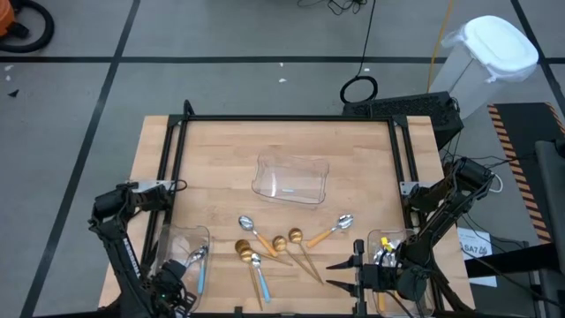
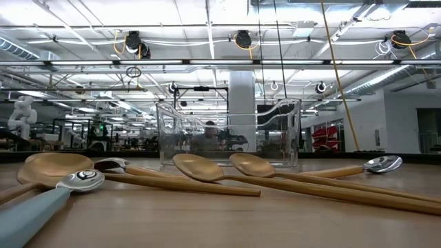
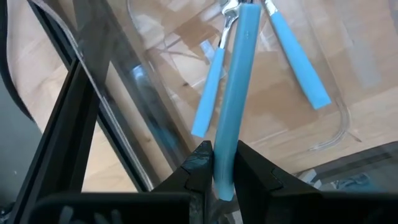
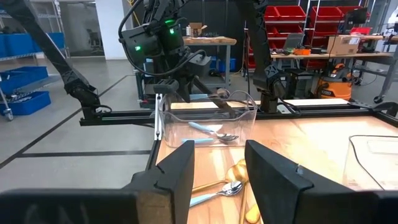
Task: Sort silverware by color (type)
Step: Put the blue spoon into the bottom left transparent bin, then put the gold spoon into the top transparent bin
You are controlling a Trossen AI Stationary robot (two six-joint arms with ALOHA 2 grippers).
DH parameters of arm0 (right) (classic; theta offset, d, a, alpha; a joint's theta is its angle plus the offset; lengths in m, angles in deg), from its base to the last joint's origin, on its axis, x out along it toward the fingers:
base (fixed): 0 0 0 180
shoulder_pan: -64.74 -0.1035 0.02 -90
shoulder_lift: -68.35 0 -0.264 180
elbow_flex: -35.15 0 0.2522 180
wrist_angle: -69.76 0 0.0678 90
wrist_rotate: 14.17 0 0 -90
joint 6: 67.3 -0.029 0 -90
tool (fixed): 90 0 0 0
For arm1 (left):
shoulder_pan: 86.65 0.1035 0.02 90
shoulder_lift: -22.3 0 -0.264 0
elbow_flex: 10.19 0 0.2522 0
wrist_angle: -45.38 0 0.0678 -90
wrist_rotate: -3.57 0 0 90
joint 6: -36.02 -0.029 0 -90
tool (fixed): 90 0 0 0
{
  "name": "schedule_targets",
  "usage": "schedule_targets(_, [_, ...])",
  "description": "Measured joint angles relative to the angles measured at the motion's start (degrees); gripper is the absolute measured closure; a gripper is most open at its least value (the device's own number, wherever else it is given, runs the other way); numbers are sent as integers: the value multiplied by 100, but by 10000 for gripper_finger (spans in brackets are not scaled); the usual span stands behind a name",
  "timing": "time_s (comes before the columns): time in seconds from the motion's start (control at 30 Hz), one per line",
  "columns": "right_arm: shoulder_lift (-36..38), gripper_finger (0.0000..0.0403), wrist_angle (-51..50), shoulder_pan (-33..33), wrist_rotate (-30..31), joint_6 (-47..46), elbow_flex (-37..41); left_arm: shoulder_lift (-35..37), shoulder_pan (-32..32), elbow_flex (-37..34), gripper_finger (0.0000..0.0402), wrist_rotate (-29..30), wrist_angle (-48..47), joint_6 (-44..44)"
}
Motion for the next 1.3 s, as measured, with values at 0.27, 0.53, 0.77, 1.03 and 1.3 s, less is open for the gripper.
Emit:
schedule_targets(0.27, [0,264,0,0,-1,0,0,0,0,0,350,94,-3,-29])
schedule_targets(0.53, [0,264,0,0,-1,0,0,0,-2,0,318,198,-16,-50])
schedule_targets(0.77, [0,264,0,0,-1,2,0,0,-2,0,286,412,-173,-58])
schedule_targets(1.03, [0,264,0,0,-1,2,0,0,-2,0,284,1642,-102,-425])
schedule_targets(1.3, [0,264,-23,2,-1,-181,0,0,-2,0,284,3653,341,-803])
